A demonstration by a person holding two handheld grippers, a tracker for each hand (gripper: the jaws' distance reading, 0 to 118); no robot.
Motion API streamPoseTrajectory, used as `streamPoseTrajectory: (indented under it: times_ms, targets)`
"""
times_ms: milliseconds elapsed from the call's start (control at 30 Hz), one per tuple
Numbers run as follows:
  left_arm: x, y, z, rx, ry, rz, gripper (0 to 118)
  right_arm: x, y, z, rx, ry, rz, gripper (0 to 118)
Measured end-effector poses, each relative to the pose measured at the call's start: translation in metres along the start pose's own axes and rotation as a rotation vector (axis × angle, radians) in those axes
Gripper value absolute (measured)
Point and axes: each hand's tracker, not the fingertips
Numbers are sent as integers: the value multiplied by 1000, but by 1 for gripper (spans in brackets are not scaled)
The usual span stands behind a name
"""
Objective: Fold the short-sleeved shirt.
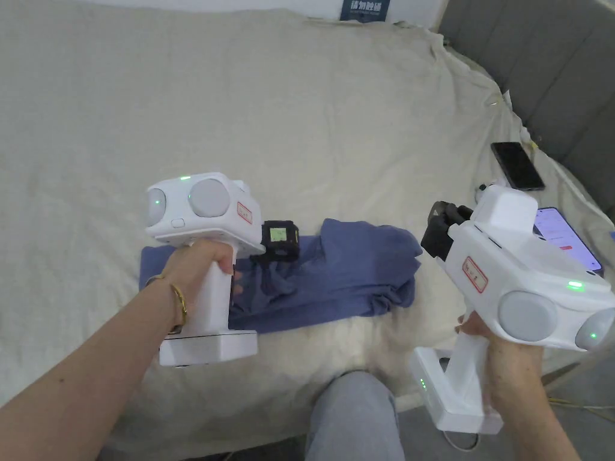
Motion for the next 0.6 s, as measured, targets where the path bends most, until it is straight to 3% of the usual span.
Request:
streamPoseTrajectory:
  times_ms: [100,300,333,367,400,433,467,600]
  targets:
    - [-4,10,28,72,-139,18,118,-1,1,-2,0,7,4,0]
    - [-28,11,82,264,59,-95,116,-10,3,1,13,31,10,0]
    - [-34,7,86,301,95,-106,107,-11,3,1,14,38,9,0]
    - [-39,1,90,333,120,-126,87,-11,3,0,14,40,9,0]
    - [-41,-5,89,355,147,-154,47,-11,3,0,15,42,9,0]
    - [-44,-12,84,348,221,-175,18,-12,2,-1,14,43,8,0]
    - [-46,-18,79,346,264,-190,4,-12,2,-1,14,45,5,0]
    - [-52,-47,52,324,241,-180,0,-11,-2,-1,6,48,9,0]
